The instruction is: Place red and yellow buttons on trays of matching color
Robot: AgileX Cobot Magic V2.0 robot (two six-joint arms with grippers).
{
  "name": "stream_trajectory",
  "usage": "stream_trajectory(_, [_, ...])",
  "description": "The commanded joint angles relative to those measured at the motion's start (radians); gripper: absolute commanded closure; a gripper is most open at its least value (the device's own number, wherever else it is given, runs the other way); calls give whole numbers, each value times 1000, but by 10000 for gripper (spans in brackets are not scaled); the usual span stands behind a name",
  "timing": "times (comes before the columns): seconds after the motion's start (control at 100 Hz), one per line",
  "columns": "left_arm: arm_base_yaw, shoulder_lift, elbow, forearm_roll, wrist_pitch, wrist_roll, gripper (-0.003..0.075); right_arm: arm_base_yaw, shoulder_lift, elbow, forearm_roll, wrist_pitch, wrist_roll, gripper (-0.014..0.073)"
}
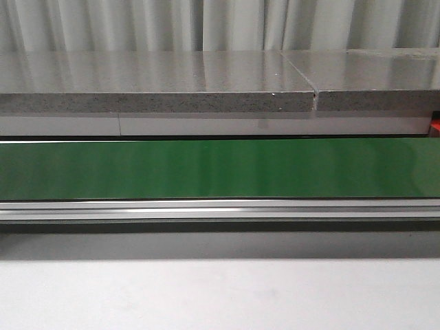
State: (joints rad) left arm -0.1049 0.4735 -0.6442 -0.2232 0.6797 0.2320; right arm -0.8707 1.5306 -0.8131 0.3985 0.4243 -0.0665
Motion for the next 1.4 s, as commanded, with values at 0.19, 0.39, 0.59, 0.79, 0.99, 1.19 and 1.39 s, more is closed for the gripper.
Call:
stream_trajectory(0.19, [-9,5,-27,-23,-68,2,741,-5,-31,-24,20,-43,0,135])
stream_trajectory(0.39, [-9,5,-27,-23,-68,2,741,0,-46,-24,21,-43,0,135])
stream_trajectory(0.59, [-9,5,-27,-23,-68,2,741,20,-107,-24,19,-44,0,135])
stream_trajectory(0.79, [-9,5,-27,-23,-68,2,741,36,-206,-24,18,-34,-11,137])
stream_trajectory(0.99, [-9,5,-27,-23,-68,2,741,150,-322,-27,17,-24,-67,179])
stream_trajectory(1.19, [-9,5,-27,-23,-68,2,741,369,-380,-32,15,-22,-123,533])
stream_trajectory(1.39, [-9,5,-27,-23,-68,2,741,558,-381,-32,15,-25,-153,660])
